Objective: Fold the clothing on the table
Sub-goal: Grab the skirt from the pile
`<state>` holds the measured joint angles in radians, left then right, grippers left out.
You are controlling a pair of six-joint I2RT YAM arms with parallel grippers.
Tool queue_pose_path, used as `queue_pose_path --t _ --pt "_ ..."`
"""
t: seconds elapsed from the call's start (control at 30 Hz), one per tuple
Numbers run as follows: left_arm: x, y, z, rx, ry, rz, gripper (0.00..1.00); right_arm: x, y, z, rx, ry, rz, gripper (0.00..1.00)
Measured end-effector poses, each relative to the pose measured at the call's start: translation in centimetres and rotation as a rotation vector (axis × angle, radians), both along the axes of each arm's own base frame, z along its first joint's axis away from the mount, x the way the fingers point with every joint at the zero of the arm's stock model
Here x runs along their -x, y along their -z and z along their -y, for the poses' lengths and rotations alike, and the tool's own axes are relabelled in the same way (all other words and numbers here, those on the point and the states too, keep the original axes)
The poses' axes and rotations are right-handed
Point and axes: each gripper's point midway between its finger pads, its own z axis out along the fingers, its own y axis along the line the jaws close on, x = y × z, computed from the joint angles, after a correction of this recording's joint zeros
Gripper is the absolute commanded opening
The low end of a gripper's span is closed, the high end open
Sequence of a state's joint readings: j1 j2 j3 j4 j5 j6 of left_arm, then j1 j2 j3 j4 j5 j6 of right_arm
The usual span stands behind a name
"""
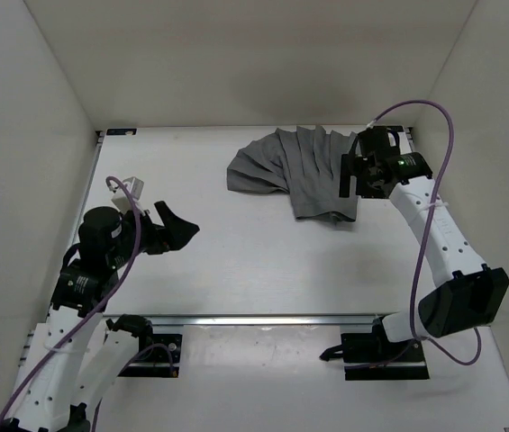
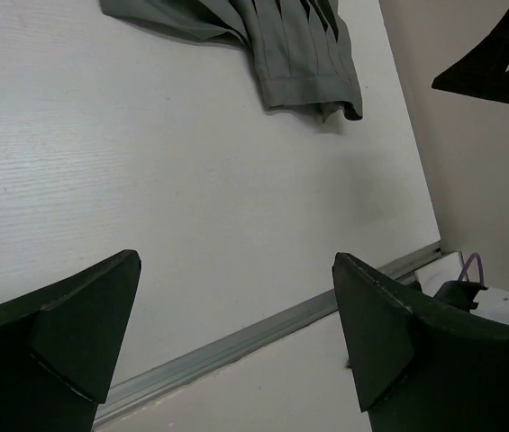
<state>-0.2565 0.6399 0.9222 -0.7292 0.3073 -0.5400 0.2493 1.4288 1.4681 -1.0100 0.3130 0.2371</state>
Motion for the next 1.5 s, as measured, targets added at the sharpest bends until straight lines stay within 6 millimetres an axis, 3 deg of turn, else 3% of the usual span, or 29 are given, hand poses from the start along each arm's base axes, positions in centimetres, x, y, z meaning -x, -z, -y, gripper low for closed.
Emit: queue_pose_path --t 0.17,0.37,0.5,0.53,0.57,0.6,0.63,0.7,0.73,0.77,0.8,0.93,0.97,1.03,1.07,1.17,1.33,1.47,1.5 --pt "0.5 -1.9 -0.3 0.025 -0.012 0.096 0.99 1.5 -1.7 1.3 -0.04 0.019 0.06 0.99" --pt "0.4 -4.9 -1.9 0.051 -0.103 0.296 0.99 3.5 -5.7 2.4 -0.136 0.008 0.208 0.99" --pt "-1.5 -5.4 -2.2 0.026 -0.13 0.298 0.99 3.1 -5.1 2.3 -0.182 0.003 0.222 0.95" --pt "-2.1 -5.2 -2.1 0.017 -0.134 0.292 0.9 2.9 -4.5 2.5 -0.201 0.011 0.217 0.82" --pt "-2.6 -4.8 -2.1 0.011 -0.141 0.278 0.79 2.7 -3.7 2.7 -0.221 0.025 0.206 0.5" --pt "-3.1 -4.5 -2.1 0.01 -0.148 0.27 0.4 2.4 -2.8 3.1 -0.246 0.05 0.201 0.29" --pt "-3.3 -4.3 -2.1 0.015 -0.152 0.263 0.19 2.1 -2.0 3.3 -0.264 0.064 0.189 0.26" --pt "-3.7 -3.9 -2.0 0.029 -0.157 0.251 0.12 1.5 -0.5 3.5 -0.308 0.1 0.16 0.28" --pt "-4.0 -4.0 -1.9 0.04 -0.158 0.25 0.32 1.1 0.0 3.6 -0.326 0.114 0.148 0.39" --pt "-4.2 -4.2 -1.7 0.053 -0.156 0.251 0.45 0.5 0.5 3.6 -0.345 0.125 0.139 0.49" --pt "-4.5 -4.2 -1.5 0.068 -0.15 0.249 0.44 -0.1 1.0 3.6 -0.36 0.134 0.134 0.7" --pt "-5.1 -2.4 -0.2 0.133 -0.112 0.203 0.53 -1.9 3.2 3.4 -0.406 0.147 0.102 0.73" --pt "-5.1 -1.4 0.1 0.15 -0.1 0.179 0.53 -2.5 3.7 3.4 -0.421 0.154 0.096 0.69" --pt "-5.1 0.2 0.5 0.175 -0.085 0.136 0.51 -3.6 5.3 3.2 -0.462 0.169 0.078 0.69" --pt "-5.1 0.7 0.7 0.183 -0.079 0.117 0.51 -4.0 6.2 3.2 -0.484 0.18 0.065 0.61" --pt "-5.2 1.1 1.0 0.193 -0.068 0.099 0.5 -4.8 9.2 3.0 -0.538 0.214 0.021 0.61" --pt "-5.2 1.1 1.0 0.194 -0.064 0.096 0.51 -4.3 13.6 1.9 -0.617 0.233 -0.055 0.59" --pt "-5.3 1.2 0.8 0.188 -0.066 0.099 0.52 -4.8 15.4 0.9 -0.697 0.222 -0.079 0.45" --pt "-5.3 1.2 0.8 0.185 -0.066 0.1 0.52 -5.2 15.6 0.8 -0.714 0.217 -0.076 0.32"
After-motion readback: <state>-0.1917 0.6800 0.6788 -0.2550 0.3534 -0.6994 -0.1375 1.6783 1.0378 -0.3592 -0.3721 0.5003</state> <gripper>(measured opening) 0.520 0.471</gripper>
